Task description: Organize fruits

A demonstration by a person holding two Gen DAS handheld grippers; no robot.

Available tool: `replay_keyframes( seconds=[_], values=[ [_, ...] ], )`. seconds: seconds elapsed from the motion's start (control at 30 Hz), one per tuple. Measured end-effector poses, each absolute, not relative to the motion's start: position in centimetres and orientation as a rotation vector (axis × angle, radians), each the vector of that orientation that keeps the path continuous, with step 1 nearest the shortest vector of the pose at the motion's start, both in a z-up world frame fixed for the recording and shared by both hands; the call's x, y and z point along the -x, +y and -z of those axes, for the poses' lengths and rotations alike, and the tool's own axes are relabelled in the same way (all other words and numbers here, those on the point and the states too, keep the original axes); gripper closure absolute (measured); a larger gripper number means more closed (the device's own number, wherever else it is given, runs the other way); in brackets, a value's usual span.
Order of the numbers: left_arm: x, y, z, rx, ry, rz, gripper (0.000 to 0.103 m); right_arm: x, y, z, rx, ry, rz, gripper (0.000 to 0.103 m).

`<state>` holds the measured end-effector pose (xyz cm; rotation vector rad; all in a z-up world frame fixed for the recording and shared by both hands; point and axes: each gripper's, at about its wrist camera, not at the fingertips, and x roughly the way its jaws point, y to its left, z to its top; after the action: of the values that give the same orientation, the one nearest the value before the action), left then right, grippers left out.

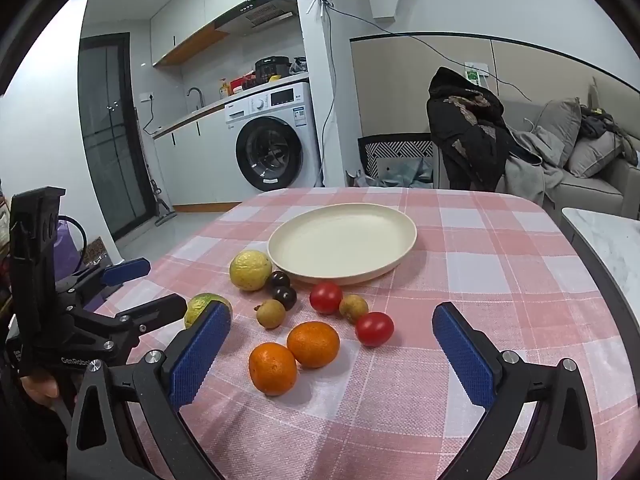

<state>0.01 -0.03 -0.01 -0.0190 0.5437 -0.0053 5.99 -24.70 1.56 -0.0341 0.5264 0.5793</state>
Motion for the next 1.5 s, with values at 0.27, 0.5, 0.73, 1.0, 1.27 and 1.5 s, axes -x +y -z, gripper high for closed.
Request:
replay_keyframes(
  seconds=[0.27,0.5,0.73,1.0,1.27,1.5],
  values=[
    [0.0,0.1,0.0,0.043,0.551,0.006,0.001,-5.9,-24.5,-1.5,0.048,0.533,-0.575,0.0],
    [-0.4,0.5,0.2,0.04,0.555,0.008,0.001,-6.0,-24.4,-1.5,0.056,0.531,-0.575,0.0],
    [-0.4,0.6,0.7,0.046,0.557,0.006,0.001,-5.5,-24.4,-1.9,0.069,0.524,-0.576,0.0],
    [-0.2,0.8,0.6,0.047,0.558,0.006,0.001,-5.3,-24.4,-2.1,0.073,0.521,-0.575,0.0],
    [-0.6,0.6,0.9,0.051,0.562,0.001,0.001,-5.3,-24.4,-2.0,0.075,0.519,-0.575,0.0],
    [-0.6,0.7,0.9,0.053,0.562,0.0,0.001,-5.2,-24.4,-2.0,0.076,0.52,-0.574,0.0]
  ],
)
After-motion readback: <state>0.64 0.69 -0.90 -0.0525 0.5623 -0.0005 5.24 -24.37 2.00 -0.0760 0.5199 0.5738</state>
